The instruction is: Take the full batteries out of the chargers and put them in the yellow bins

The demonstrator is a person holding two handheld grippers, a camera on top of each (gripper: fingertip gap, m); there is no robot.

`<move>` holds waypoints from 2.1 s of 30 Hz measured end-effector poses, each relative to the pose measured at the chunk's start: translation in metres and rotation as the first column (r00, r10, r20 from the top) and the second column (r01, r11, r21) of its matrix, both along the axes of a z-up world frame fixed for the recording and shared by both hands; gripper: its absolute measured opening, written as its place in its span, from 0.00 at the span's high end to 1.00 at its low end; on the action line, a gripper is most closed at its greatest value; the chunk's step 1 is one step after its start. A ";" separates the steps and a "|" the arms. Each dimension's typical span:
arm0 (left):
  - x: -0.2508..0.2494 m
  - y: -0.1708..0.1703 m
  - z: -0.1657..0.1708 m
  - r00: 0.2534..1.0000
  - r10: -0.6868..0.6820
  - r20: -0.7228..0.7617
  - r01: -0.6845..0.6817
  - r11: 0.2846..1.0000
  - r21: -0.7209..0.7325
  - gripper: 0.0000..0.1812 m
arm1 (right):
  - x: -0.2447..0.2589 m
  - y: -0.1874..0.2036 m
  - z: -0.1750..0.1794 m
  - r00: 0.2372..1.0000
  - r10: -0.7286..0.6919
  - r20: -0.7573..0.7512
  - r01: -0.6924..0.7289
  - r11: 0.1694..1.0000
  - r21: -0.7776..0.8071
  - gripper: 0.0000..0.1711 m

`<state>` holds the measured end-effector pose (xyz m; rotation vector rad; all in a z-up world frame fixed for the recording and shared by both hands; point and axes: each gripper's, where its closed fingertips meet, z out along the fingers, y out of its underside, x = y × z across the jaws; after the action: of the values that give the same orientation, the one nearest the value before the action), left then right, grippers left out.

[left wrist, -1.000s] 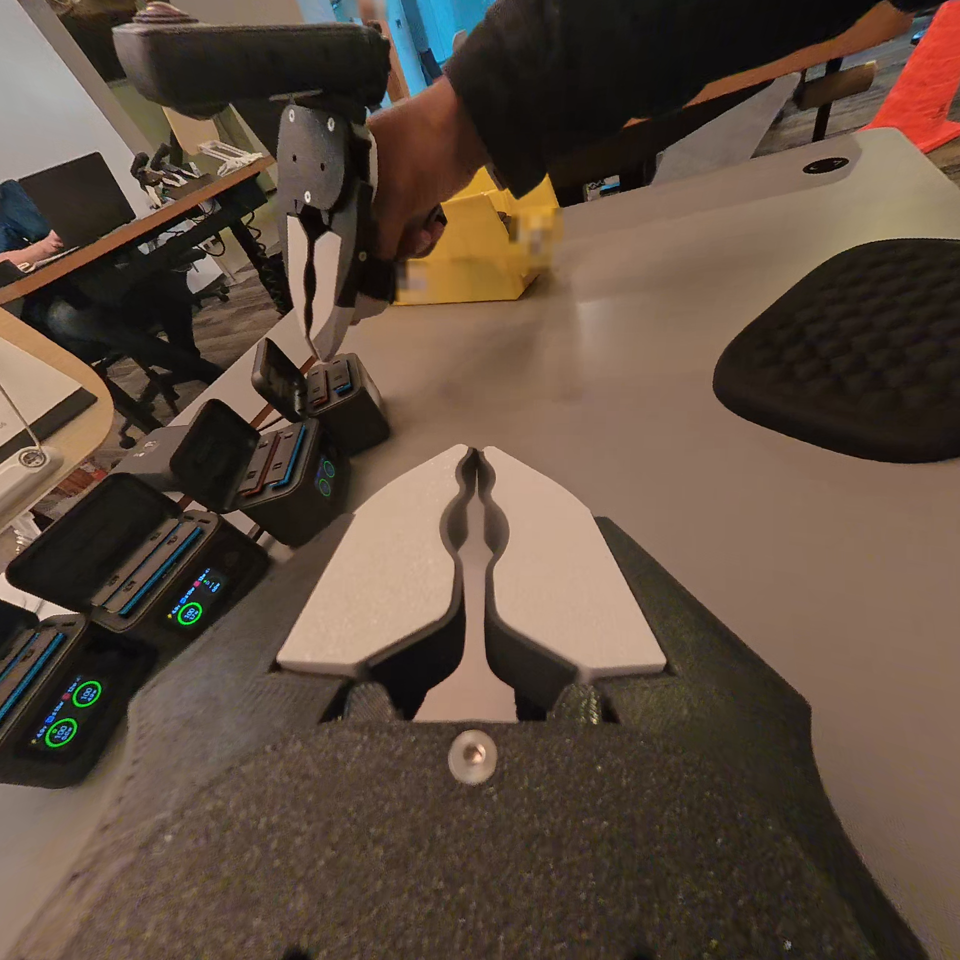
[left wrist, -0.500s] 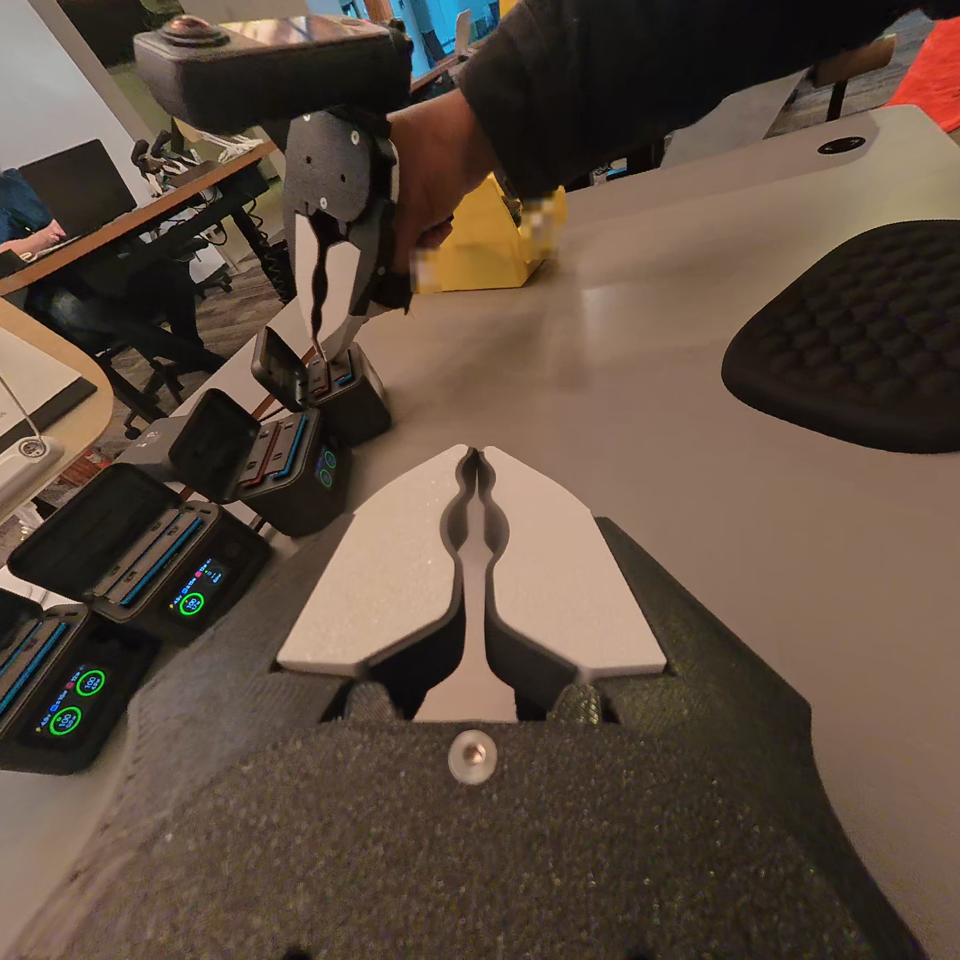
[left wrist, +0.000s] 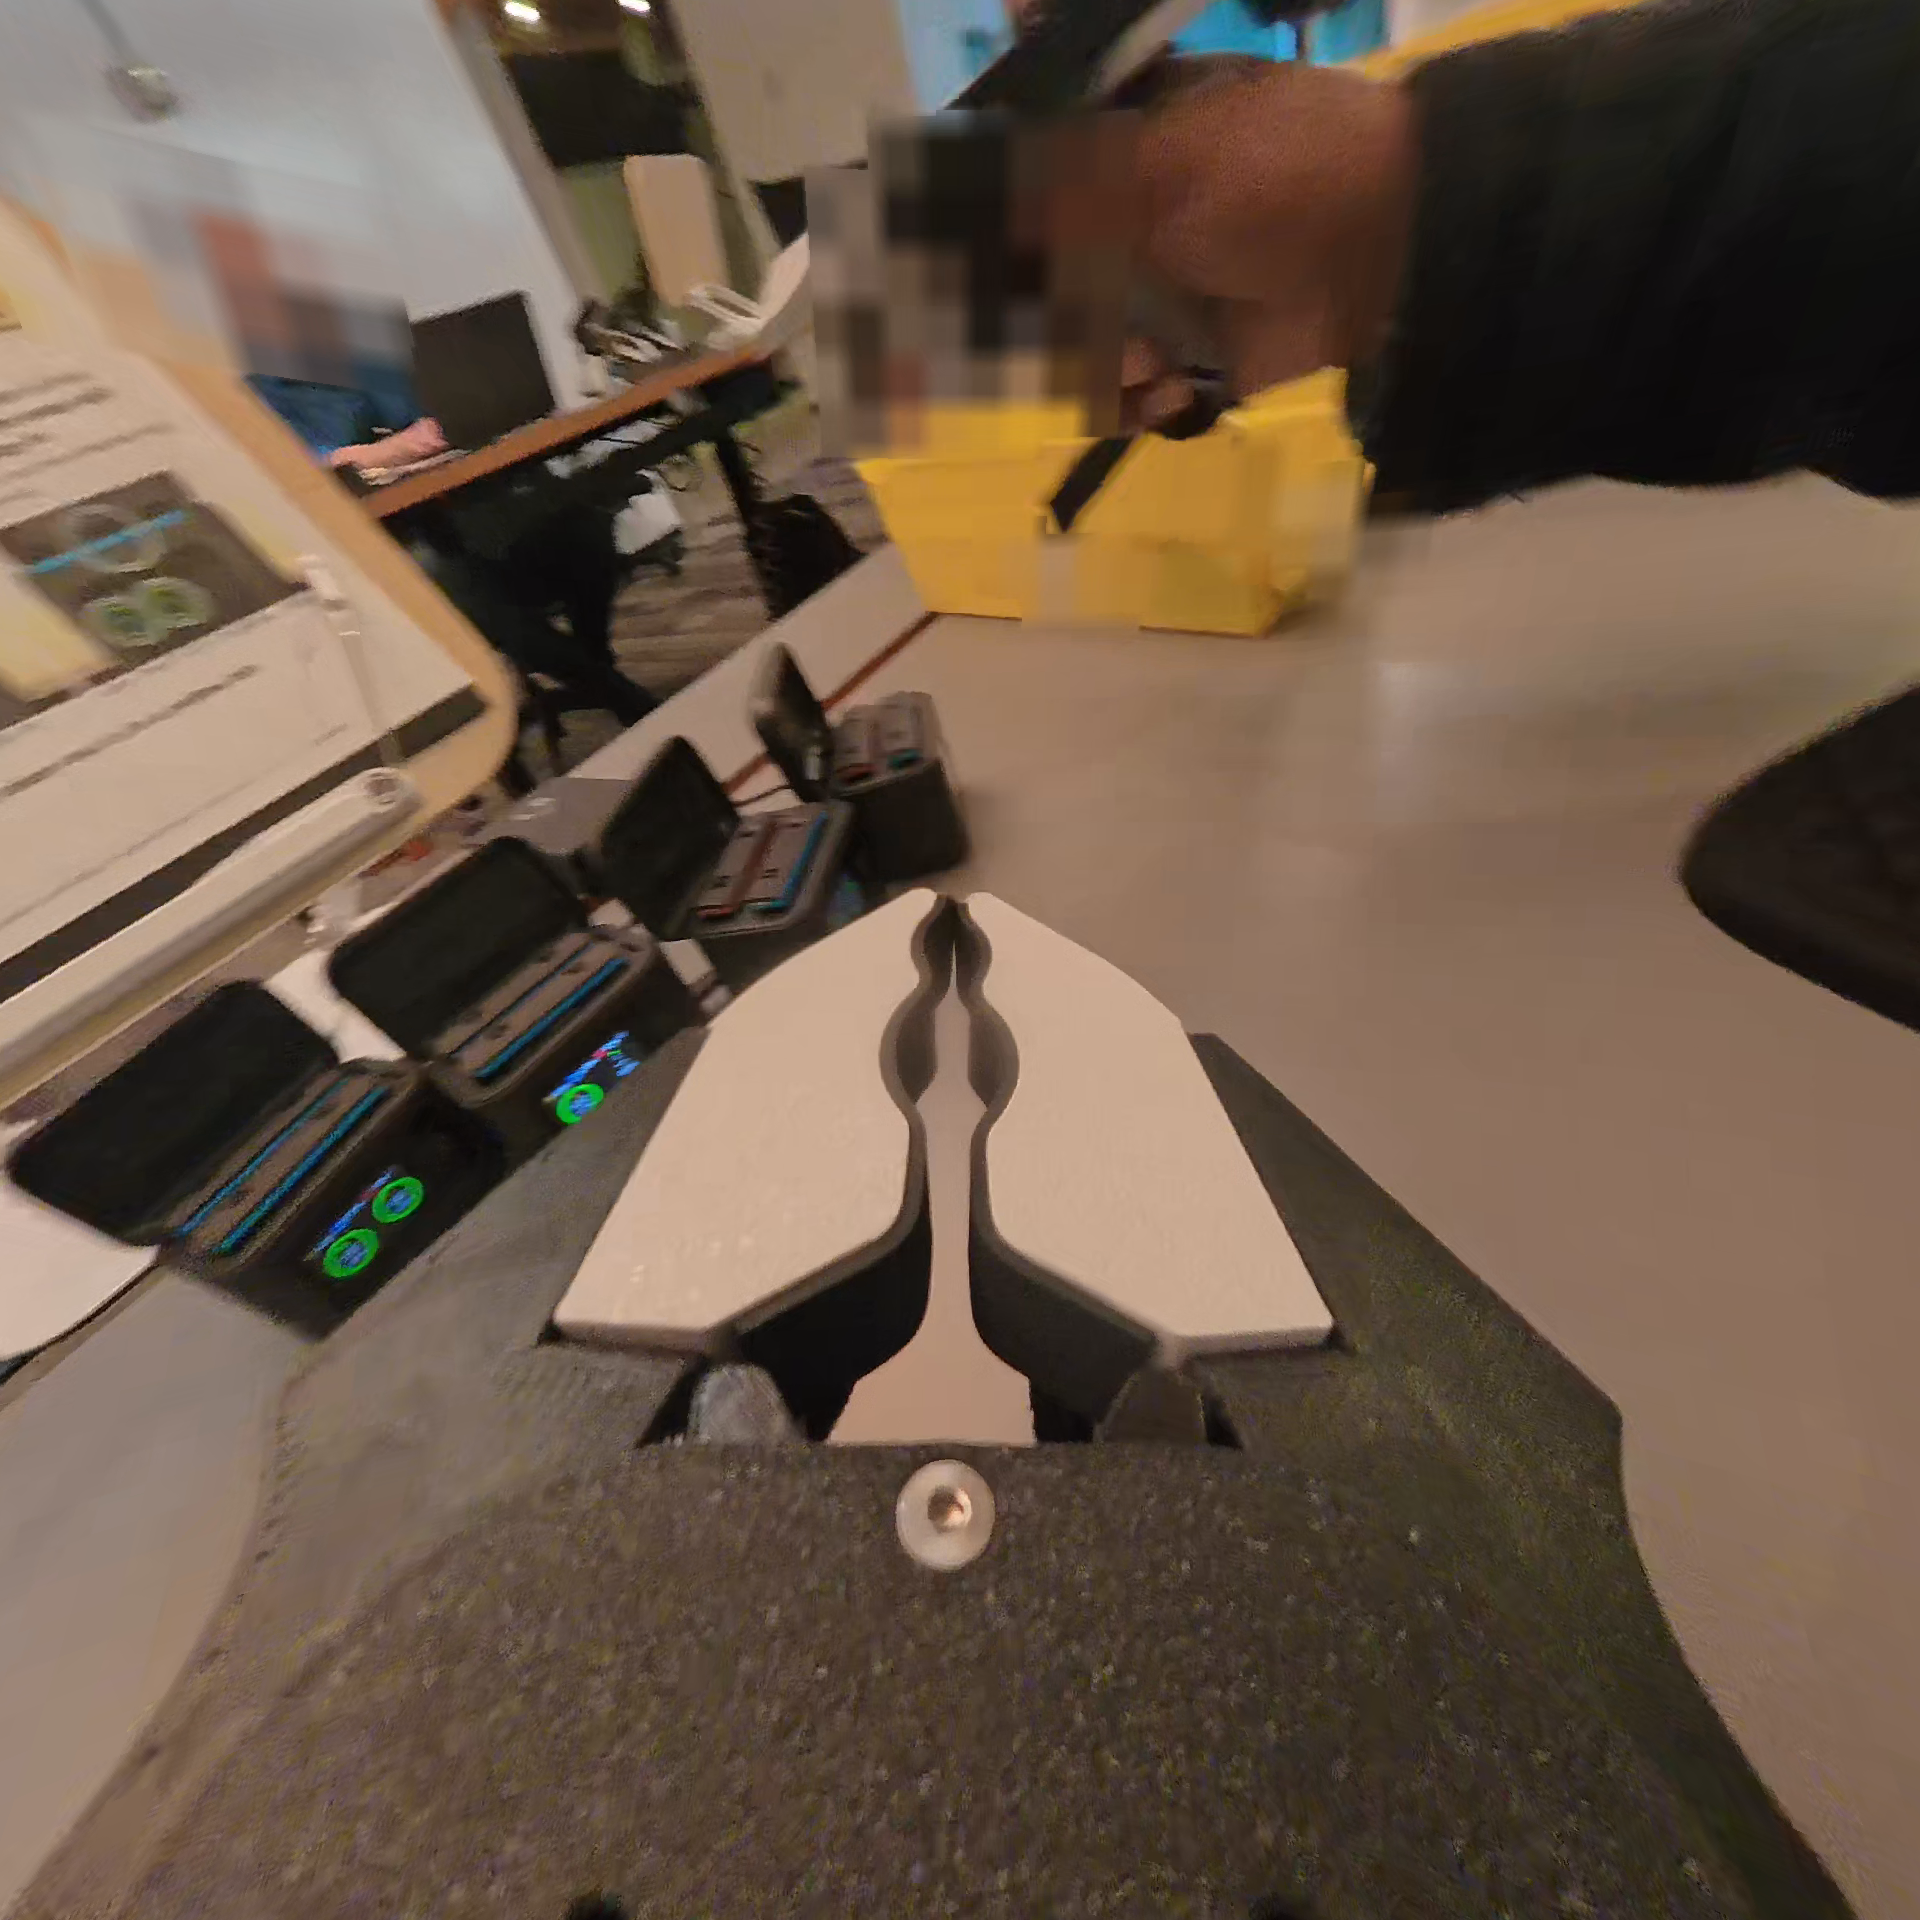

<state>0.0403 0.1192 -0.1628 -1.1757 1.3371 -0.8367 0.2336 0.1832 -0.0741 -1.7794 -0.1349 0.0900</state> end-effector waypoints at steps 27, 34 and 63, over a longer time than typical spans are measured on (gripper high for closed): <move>-0.091 0.152 0.026 0.807 0.546 0.224 -0.531 0.838 -0.127 1.00 | 0.013 -0.077 -0.074 0.943 -0.332 0.032 0.320 0.927 0.194 1.00; -0.086 0.146 0.027 0.821 0.531 0.208 -0.516 0.847 -0.126 1.00 | 0.013 -0.078 -0.069 0.948 -0.316 -0.034 0.316 0.929 0.190 1.00; -0.048 0.225 -0.063 0.961 0.111 -0.252 -0.206 0.898 -0.388 0.52 | -0.020 -0.070 -0.068 0.982 -0.190 -0.007 0.188 0.966 0.174 1.00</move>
<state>-0.0077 0.3447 -0.2260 -1.7331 1.2534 -0.9127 0.2134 0.1131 -0.1423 -1.6091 0.0206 -0.0664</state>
